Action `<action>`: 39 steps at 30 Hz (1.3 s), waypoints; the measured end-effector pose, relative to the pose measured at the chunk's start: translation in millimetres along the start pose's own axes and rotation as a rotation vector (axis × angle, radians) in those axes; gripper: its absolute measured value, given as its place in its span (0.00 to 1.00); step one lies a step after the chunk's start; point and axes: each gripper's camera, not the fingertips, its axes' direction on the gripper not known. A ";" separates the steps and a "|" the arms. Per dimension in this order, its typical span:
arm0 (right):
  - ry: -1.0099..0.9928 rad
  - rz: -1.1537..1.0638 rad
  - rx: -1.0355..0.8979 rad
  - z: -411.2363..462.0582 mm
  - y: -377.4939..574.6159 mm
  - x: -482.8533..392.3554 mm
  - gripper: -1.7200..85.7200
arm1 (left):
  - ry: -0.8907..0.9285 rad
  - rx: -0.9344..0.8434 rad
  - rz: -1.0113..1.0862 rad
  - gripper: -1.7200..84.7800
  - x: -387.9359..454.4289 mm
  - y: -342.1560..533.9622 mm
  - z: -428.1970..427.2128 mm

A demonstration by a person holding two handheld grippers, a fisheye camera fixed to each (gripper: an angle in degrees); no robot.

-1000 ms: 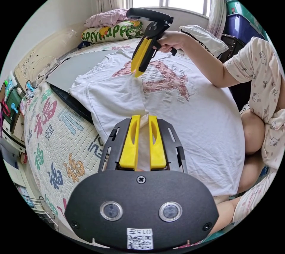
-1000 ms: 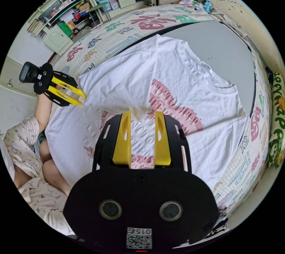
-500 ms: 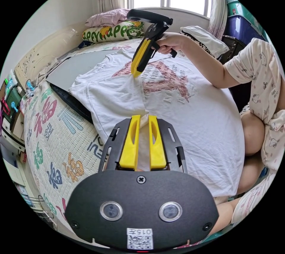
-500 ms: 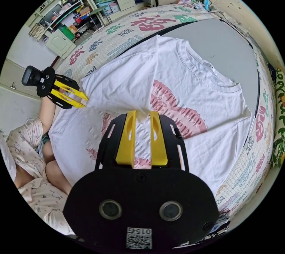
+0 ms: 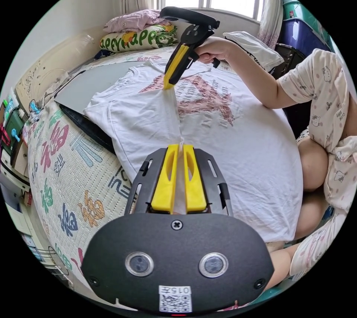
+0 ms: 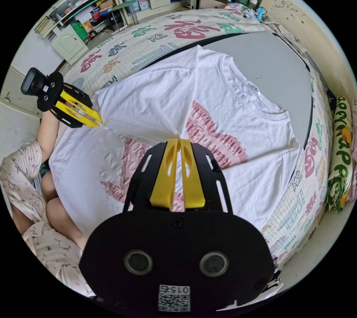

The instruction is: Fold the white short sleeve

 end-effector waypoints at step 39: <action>0.066 0.125 0.048 178.8 -156.5 138.3 0.09 | 0.040 0.013 0.016 0.02 62.8 65.4 121.3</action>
